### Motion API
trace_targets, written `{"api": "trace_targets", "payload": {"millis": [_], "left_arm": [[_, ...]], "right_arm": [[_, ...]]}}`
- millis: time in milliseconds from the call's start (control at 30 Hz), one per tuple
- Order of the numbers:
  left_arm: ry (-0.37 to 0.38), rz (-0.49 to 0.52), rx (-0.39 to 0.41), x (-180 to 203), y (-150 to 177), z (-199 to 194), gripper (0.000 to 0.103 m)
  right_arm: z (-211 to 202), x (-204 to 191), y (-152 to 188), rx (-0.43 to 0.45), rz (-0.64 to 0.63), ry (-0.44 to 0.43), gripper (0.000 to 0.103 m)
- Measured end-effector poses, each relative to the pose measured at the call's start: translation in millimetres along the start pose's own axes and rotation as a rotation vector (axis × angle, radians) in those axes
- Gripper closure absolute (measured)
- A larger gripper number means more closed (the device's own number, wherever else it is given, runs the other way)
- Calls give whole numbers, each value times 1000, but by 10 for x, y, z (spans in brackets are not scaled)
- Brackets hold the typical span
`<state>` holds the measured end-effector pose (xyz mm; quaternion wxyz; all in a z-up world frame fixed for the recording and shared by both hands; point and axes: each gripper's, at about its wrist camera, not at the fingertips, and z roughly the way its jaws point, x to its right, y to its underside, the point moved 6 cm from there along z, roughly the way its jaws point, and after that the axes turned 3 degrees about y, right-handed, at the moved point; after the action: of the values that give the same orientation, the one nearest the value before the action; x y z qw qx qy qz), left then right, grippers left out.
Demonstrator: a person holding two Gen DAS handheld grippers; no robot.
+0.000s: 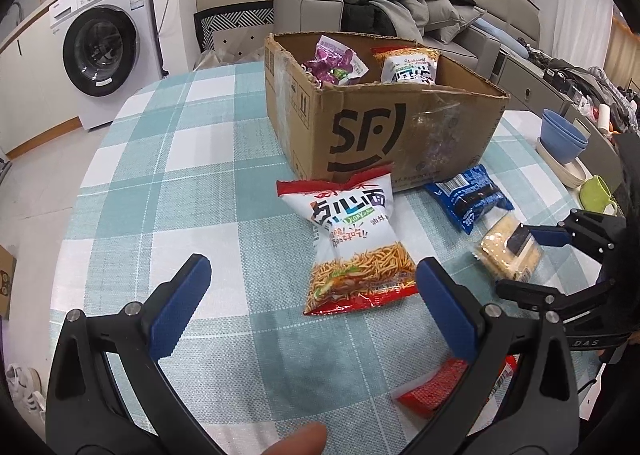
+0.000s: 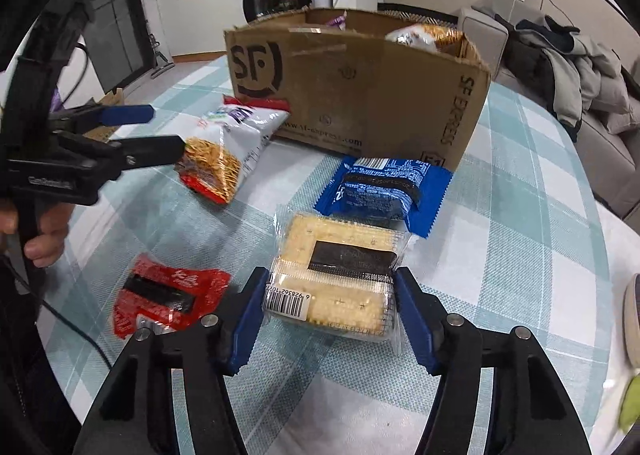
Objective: Organize snacks
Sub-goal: 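Grasp the cracker pack with the right tool while the left tool grasps the small noodle bag, then carry the cracker pack and small noodle bag over the box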
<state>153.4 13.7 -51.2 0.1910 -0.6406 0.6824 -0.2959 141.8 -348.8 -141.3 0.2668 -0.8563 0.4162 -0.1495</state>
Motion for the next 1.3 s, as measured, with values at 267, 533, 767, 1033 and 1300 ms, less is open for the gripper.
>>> {"api": "trace_targets", "payload": {"millis": [267,533,767,1033,1300], "left_arm": [[14,-23,-19,40,36,99,1],[9,-39,-64,113,43,347,1],[6,-61,-76,138,-22,536,6],[108,-72,-64,179,-37,559,51],[135,-74,-49,132,7,465,60]], "right_arm": [[-339,83,-139,96,28,17,39],[-520,371,-266,228,153,37,39],[-553,483,-305,257,189,41,39],[-495,450,-291,249,184,36,39],[-482,431,-308,258,184,37,39]]}}
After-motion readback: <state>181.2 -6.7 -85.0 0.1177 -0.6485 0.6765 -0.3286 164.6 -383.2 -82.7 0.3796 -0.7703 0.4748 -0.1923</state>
